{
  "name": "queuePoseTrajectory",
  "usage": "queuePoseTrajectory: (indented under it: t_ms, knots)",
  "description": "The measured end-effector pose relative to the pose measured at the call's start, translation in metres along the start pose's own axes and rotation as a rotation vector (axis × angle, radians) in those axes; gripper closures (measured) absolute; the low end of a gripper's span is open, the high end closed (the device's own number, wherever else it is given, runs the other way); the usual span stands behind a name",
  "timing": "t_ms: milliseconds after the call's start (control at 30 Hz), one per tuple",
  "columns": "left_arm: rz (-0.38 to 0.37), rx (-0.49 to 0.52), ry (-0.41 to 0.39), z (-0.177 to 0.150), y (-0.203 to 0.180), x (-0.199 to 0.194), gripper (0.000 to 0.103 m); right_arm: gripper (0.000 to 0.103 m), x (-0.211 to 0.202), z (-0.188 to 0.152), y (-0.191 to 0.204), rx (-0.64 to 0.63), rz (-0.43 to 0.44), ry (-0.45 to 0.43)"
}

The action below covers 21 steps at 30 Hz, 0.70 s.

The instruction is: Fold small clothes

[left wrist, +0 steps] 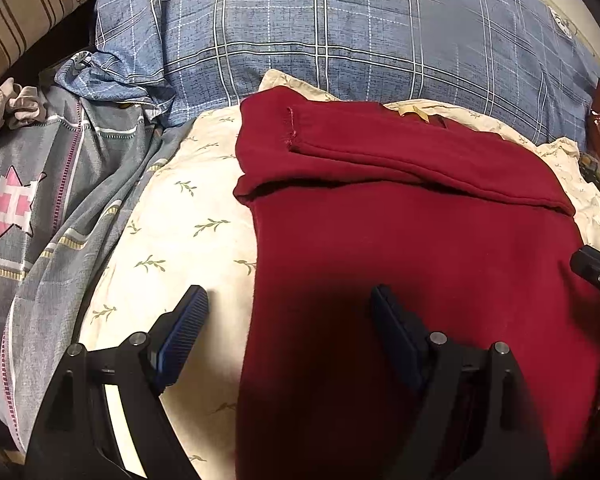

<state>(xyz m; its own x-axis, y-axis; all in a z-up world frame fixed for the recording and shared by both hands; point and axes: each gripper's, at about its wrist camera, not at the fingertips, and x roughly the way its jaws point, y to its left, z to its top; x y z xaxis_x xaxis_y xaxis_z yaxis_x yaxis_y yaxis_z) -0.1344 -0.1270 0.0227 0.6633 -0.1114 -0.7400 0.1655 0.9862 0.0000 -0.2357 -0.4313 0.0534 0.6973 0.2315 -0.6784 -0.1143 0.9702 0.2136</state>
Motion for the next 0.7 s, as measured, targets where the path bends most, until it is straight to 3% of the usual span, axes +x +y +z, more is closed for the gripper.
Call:
queuePoseTrajectory:
  t_ms: [200, 300, 433, 700]
  knots:
    - [-0.007, -0.011, 0.008, -0.003, 0.006, -0.008, 0.020, 0.026, 0.001, 0.001, -0.001, -0.002, 0.003, 0.002]
    - [-0.048, -0.027, 0.022, -0.006, 0.008, -0.016, 0.020, 0.026, 0.001, 0.002, 0.001, -0.011, 0.010, 0.005]
    - [-0.080, -0.077, 0.029, -0.028, 0.014, -0.029, 0.019, 0.026, 0.001, 0.002, 0.005, -0.023, 0.018, 0.010]
    - [-0.081, -0.061, 0.042, -0.043, 0.012, -0.031, 0.019, 0.026, -0.005, -0.002, 0.007, -0.016, 0.029, 0.011]
